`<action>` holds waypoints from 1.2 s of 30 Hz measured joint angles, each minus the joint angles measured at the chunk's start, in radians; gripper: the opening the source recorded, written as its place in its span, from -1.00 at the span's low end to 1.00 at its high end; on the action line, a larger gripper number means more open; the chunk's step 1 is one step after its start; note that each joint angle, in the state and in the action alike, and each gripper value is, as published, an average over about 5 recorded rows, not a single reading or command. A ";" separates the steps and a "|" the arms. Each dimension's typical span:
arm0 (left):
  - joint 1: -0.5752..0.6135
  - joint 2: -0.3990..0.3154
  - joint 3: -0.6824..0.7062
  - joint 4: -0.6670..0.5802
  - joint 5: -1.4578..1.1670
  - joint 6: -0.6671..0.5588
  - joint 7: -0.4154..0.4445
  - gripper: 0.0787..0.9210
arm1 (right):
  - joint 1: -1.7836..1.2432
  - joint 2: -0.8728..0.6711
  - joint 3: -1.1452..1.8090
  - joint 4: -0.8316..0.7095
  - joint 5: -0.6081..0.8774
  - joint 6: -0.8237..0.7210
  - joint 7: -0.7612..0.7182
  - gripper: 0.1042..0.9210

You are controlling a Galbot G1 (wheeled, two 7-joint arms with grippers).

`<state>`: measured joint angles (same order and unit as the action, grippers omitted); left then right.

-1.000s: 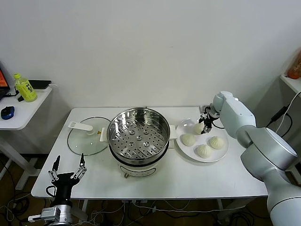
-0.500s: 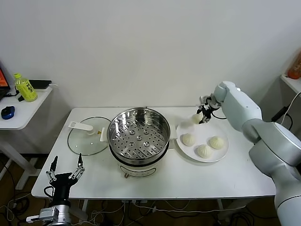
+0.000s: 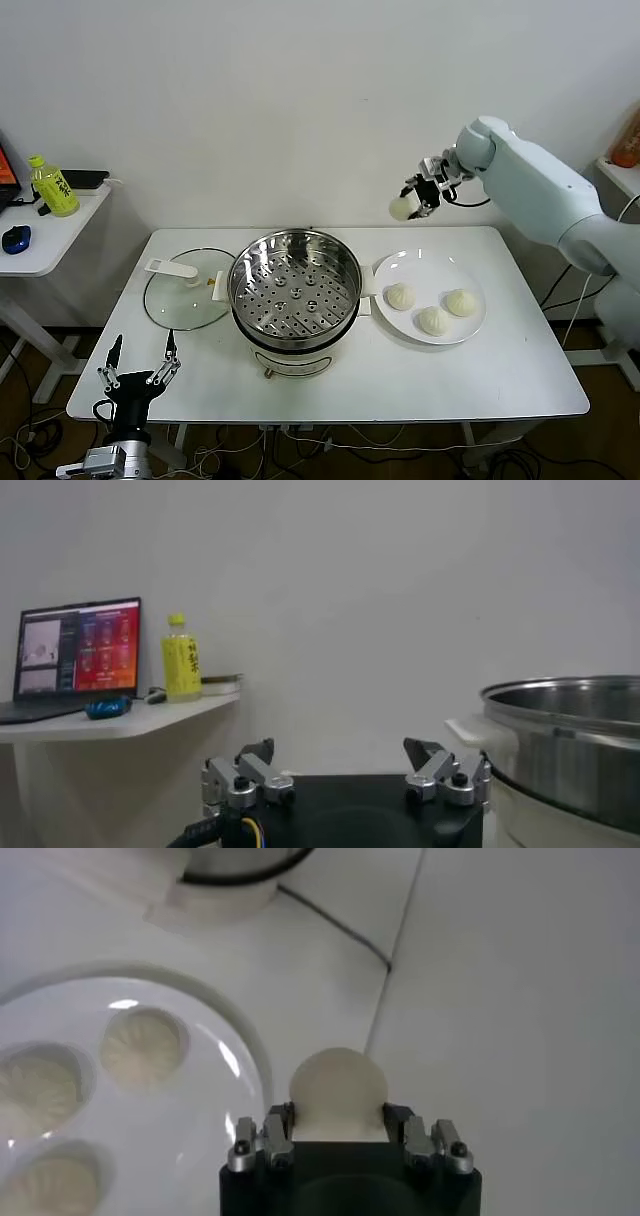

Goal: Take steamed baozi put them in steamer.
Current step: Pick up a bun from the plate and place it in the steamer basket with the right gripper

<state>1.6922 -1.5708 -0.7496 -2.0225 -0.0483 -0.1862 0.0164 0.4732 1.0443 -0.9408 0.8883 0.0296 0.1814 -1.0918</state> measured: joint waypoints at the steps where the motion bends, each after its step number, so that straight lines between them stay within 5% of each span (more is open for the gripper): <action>1: 0.001 -0.001 0.001 -0.001 0.002 0.000 0.000 0.77 | 0.023 -0.001 -0.020 0.032 0.019 0.001 0.000 0.22; 17: 0.008 -0.007 0.003 -0.009 0.015 -0.006 -0.006 0.77 | 0.229 0.090 -0.270 0.333 0.148 0.044 -0.005 0.23; 36: -0.025 -0.004 0.000 -0.023 0.017 0.021 -0.014 0.77 | 0.115 0.332 -0.305 0.156 -0.146 0.273 0.003 0.24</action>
<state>1.6669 -1.5746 -0.7500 -2.0454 -0.0308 -0.1649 0.0028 0.5878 1.3765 -1.2455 1.0439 -0.1165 0.4540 -1.0892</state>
